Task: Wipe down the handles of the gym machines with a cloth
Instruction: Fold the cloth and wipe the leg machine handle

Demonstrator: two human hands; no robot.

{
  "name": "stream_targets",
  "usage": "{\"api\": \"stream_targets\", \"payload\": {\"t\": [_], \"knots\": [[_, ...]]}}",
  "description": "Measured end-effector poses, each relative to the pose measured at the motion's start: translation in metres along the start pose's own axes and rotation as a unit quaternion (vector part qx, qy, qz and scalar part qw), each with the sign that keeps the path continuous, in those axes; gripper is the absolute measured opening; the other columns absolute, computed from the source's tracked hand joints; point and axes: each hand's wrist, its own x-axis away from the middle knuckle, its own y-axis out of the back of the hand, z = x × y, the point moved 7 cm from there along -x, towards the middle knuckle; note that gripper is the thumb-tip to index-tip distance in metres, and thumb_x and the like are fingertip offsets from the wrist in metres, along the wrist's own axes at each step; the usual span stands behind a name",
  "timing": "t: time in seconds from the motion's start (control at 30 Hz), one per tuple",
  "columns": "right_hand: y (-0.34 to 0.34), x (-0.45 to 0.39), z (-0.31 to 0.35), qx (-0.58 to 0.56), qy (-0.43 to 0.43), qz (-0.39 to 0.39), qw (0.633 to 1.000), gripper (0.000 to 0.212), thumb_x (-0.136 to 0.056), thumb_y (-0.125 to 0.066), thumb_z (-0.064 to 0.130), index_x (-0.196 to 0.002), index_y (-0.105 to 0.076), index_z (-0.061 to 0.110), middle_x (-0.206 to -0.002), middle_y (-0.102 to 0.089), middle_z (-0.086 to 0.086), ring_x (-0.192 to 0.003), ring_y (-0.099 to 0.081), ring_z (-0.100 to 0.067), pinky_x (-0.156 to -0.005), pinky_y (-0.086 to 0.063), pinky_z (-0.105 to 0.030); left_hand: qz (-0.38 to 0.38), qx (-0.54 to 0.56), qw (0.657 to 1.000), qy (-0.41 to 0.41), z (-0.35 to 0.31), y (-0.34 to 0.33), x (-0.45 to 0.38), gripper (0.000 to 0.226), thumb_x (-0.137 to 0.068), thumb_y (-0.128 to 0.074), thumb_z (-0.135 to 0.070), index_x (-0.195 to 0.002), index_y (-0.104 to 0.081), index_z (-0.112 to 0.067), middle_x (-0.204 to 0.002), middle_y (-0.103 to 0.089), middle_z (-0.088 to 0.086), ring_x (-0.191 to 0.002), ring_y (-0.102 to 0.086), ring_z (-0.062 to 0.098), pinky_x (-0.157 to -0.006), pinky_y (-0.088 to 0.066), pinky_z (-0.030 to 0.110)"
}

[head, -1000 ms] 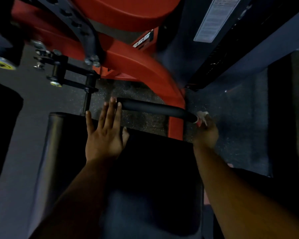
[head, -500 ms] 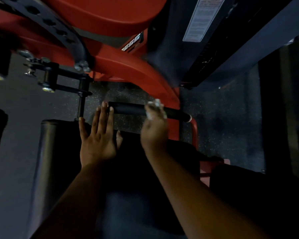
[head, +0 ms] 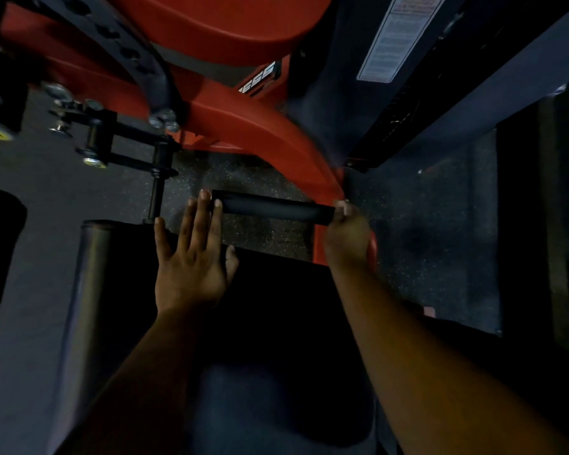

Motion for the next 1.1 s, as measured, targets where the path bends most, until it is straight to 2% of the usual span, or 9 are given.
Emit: {"api": "stream_targets", "payload": {"t": [0.13,0.33,0.4,0.47,0.63,0.7,0.77,0.9,1.1], "knots": [[-0.033,0.061,0.047,0.046,0.193,-0.035,0.980,0.035,-0.105,-0.046,0.015,-0.129,-0.065,-0.001,-0.142,-0.058,-0.020,-0.141,-0.047,-0.033,-0.119,-0.032,-0.034,-0.001,-0.003,1.000,-0.005,0.001,-0.001,-0.001,0.080,-0.099,-0.036,-0.045,-0.165,-0.003,-0.015,-0.173,0.008,0.004,-0.159,0.007,0.019,-0.122,-0.008,0.068],[-0.098,0.111,0.111,0.106,0.324,0.098,0.935,0.047,-0.107,-0.039,0.023,-0.149,-0.047,0.003,-0.160,-0.038,-0.016,-0.155,-0.020,-0.029,-0.126,-0.016,-0.042,0.014,-0.032,0.999,-0.014,0.008,-0.007,-0.001,0.093,-0.095,-0.049,-0.050,-0.165,0.001,-0.014,-0.172,0.012,0.005,-0.159,0.006,0.022,-0.120,-0.008,0.070],[-0.104,0.114,0.125,0.096,0.346,0.176,0.917,0.043,-0.108,-0.043,0.018,-0.149,-0.048,0.004,-0.158,-0.041,-0.016,-0.152,-0.027,-0.029,-0.124,-0.016,-0.036,0.020,-0.055,0.998,-0.027,0.009,-0.009,-0.001,0.095,-0.092,-0.044,-0.057,-0.164,-0.005,-0.011,-0.171,0.012,0.007,-0.159,0.006,0.025,-0.120,-0.009,0.070],[-0.086,0.110,0.126,0.035,0.369,0.187,0.910,0.041,-0.106,-0.046,0.014,-0.146,-0.053,0.006,-0.146,-0.056,-0.015,-0.137,-0.051,-0.029,-0.116,-0.037,-0.040,0.014,-0.040,0.999,-0.025,0.008,-0.007,0.000,0.093,-0.091,-0.042,-0.056,-0.164,-0.007,-0.011,-0.172,0.009,0.007,-0.159,0.004,0.024,-0.120,-0.007,0.070],[0.028,0.030,0.044,-0.144,0.179,-0.125,0.965,0.043,-0.110,-0.040,0.023,-0.124,-0.064,-0.010,-0.117,-0.071,-0.021,-0.103,-0.071,-0.010,-0.091,-0.054,-0.026,0.006,0.002,1.000,0.010,0.002,0.001,-0.001,0.084,-0.099,-0.034,-0.051,-0.165,0.003,-0.015,-0.173,0.010,0.002,-0.159,0.006,0.019,-0.121,-0.008,0.068],[0.055,0.006,0.008,-0.149,0.066,-0.159,0.974,0.032,-0.110,-0.040,0.010,-0.122,-0.063,-0.008,-0.116,-0.069,-0.014,-0.103,-0.067,0.005,-0.089,-0.047,-0.010,0.009,0.010,1.000,0.004,0.002,0.001,0.000,0.083,-0.102,-0.034,-0.052,-0.164,0.006,-0.015,-0.172,0.013,0.001,-0.159,0.000,0.022,-0.122,-0.011,0.066],[0.052,-0.007,-0.020,-0.122,0.010,-0.135,0.983,0.033,-0.108,-0.040,0.008,-0.130,-0.063,0.002,-0.128,-0.067,-0.010,-0.122,-0.062,-0.014,-0.105,-0.045,-0.023,0.011,0.028,1.000,0.004,0.002,0.001,0.000,0.085,-0.103,-0.041,-0.051,-0.164,0.007,-0.016,-0.172,0.013,0.001,-0.158,-0.013,0.025,-0.122,-0.015,0.064],[0.002,0.010,-0.016,0.039,0.049,0.010,0.998,0.041,-0.102,-0.043,0.031,-0.140,-0.056,0.020,-0.135,-0.062,-0.010,-0.128,-0.057,-0.029,-0.109,-0.044,-0.041,0.011,0.037,0.999,0.003,0.002,0.003,-0.001,0.085,-0.103,-0.041,-0.054,-0.165,0.004,-0.016,-0.172,0.012,0.002,-0.157,-0.017,0.026,-0.123,-0.016,0.062],[-0.022,0.060,0.032,0.023,0.260,-0.044,0.964,0.039,-0.106,-0.045,0.015,-0.136,-0.060,-0.004,-0.146,-0.054,-0.021,-0.146,-0.041,-0.034,-0.122,-0.031,-0.046,0.058,0.008,0.998,0.008,-0.012,-0.009,0.035,0.078,-0.102,-0.029,-0.061,-0.165,-0.010,-0.020,-0.173,0.002,0.010,-0.159,-0.004,0.027,-0.125,-0.005,0.062]]}}
